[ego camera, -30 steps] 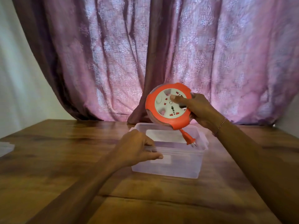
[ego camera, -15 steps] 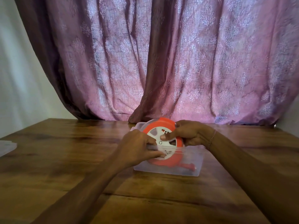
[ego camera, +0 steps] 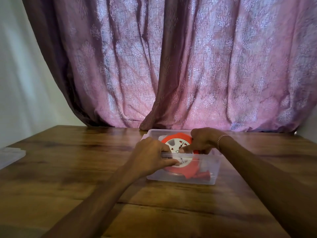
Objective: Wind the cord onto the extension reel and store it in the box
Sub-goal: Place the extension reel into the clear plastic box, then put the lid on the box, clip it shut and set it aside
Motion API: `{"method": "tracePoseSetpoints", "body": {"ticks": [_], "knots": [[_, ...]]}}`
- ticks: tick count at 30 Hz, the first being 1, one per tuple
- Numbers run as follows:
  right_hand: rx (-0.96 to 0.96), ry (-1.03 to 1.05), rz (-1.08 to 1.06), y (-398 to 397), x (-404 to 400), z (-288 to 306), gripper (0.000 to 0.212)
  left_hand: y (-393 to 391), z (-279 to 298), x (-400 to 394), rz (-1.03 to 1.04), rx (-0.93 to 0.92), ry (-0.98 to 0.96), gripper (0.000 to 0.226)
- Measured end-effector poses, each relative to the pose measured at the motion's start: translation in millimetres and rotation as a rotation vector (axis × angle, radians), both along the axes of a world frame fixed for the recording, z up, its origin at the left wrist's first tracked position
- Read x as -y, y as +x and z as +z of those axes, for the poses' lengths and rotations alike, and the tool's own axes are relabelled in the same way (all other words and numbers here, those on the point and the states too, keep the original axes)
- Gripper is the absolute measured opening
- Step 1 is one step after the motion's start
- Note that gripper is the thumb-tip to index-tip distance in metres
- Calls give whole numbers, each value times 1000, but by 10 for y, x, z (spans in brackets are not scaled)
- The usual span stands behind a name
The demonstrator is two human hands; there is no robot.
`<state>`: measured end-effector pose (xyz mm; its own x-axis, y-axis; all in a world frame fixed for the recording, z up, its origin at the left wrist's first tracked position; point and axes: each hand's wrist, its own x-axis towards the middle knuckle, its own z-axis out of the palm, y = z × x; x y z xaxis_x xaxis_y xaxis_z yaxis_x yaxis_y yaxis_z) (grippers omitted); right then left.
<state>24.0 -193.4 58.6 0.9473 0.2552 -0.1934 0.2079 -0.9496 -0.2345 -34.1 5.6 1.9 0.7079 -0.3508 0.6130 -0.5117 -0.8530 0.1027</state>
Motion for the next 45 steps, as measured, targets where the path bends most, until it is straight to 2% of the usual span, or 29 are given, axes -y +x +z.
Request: {"method": "tracePoseSetpoints", "body": {"ticks": [3,5,6,8,10,14,18,22,26,30,33,38,41,45], "knots": [[122,-108,-11,-44,-31,44,64,-64,67,-19,-65,-101,-89,41],[328,-176,-13,-78,-112,67,63,-101,133,-102,-138,-181,-235,52],[429,-175,-7,-73,-171,78,63,-112,166,-155,-144,-162,-270,58],[593,-80,82,-46,-384,106,61,-138,228,-314,-73,-56,-289,64],[672,34,203,-12,-690,126,63,-175,271,-549,43,-15,-309,65],[620,157,353,2,-1402,132,65,-297,234,-1138,291,-49,-344,82],[521,305,529,-20,-2161,73,62,-623,235,-1773,490,-80,-348,69],[452,357,642,-37,-3034,-72,58,-881,168,-2490,746,-248,-457,93],[363,440,728,-72,-3838,-284,56,-1162,-5,-3147,973,-174,-368,78],[280,452,787,-85,-4631,-493,55,-1330,-176,-3725,1152,-222,-370,83],[192,526,788,-58,-5078,-685,53,-1359,-323,-4037,1252,-252,-407,79],[129,570,782,67,-5708,-860,62,-1337,-502,-4417,1407,-236,-484,82],[126,541,780,172,-6005,-877,63,-1304,-570,-4551,1487,-219,-525,84],[130,478,785,298,-6267,-902,74,-1225,-670,-4704,1479,-248,-597,89]]}}
